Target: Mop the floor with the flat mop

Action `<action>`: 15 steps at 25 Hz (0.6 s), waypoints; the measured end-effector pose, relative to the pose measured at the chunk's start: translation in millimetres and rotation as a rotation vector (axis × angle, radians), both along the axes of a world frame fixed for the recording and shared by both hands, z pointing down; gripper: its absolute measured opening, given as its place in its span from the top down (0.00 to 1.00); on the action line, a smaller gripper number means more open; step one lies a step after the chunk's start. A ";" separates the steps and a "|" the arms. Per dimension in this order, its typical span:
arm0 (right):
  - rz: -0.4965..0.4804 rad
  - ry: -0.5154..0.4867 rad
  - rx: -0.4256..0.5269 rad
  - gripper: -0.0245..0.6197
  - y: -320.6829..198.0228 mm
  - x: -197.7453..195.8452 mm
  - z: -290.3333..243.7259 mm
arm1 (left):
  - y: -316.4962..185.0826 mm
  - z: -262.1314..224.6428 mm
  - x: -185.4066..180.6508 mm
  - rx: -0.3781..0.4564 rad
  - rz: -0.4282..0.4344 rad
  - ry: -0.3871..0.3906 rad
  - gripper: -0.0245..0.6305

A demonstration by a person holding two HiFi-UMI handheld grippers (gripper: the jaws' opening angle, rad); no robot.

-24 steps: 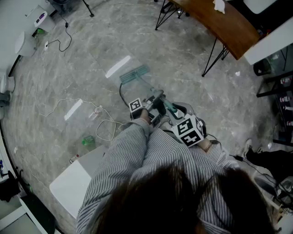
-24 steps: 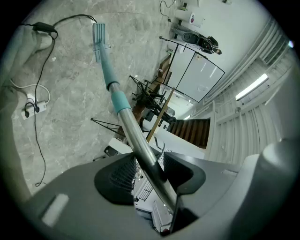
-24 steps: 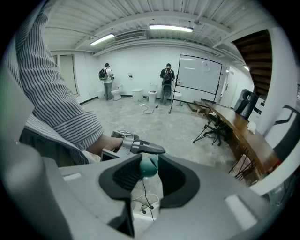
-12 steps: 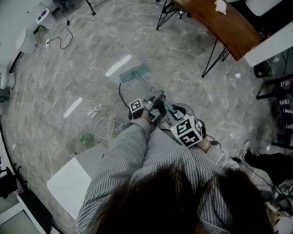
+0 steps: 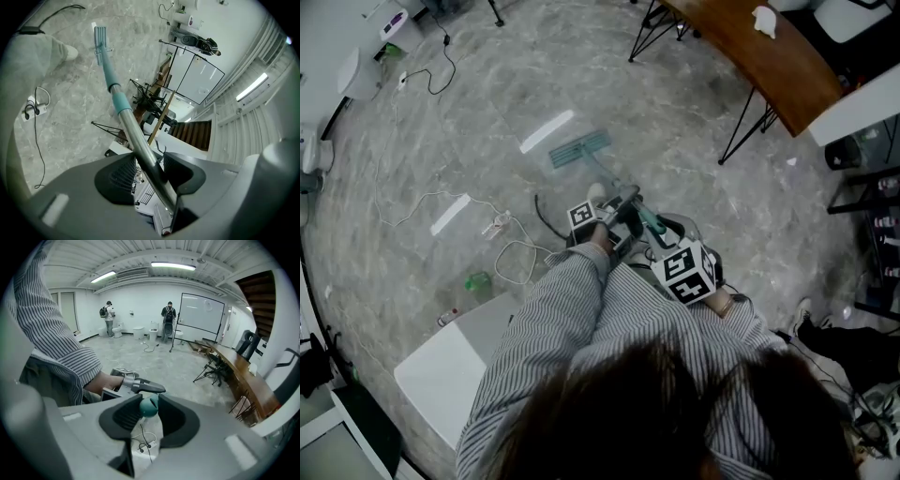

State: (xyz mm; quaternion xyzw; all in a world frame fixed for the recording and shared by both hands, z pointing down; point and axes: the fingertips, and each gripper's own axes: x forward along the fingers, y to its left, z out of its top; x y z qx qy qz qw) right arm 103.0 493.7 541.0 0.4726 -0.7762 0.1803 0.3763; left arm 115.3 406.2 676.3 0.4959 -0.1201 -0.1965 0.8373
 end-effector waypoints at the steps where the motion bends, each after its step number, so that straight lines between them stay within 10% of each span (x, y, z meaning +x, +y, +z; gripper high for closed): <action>1: -0.002 0.002 -0.002 0.79 -5.4 1.0 1.2 | -5.4 1.2 0.8 0.000 0.002 -0.002 0.68; 15: -0.014 0.004 -0.019 0.79 -204.7 -19.0 15.5 | -210.1 14.2 -22.4 -0.005 -0.057 0.006 0.68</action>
